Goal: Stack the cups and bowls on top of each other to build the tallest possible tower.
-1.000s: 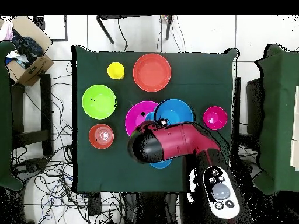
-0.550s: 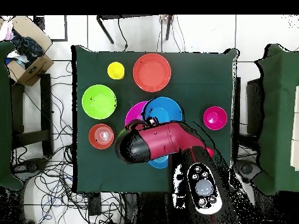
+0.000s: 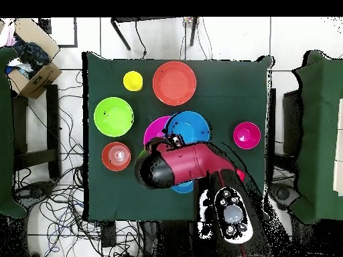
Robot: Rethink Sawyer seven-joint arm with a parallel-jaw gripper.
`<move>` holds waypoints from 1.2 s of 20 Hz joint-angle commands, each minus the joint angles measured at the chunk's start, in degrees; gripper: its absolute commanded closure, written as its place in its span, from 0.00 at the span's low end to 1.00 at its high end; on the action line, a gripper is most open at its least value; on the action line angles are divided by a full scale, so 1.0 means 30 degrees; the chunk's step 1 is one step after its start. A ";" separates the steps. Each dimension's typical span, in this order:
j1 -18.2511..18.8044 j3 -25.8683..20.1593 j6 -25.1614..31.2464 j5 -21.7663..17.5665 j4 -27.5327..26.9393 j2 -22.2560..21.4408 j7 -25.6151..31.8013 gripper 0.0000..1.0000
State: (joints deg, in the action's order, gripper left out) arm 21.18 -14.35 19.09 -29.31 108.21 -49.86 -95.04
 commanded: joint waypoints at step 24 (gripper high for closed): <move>-0.2071 0.1671 -0.2032 0.1778 0.0321 0.1412 -0.3727 1.00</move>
State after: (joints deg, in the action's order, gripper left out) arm 17.07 -10.02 16.71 -25.70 108.22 -48.61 -95.09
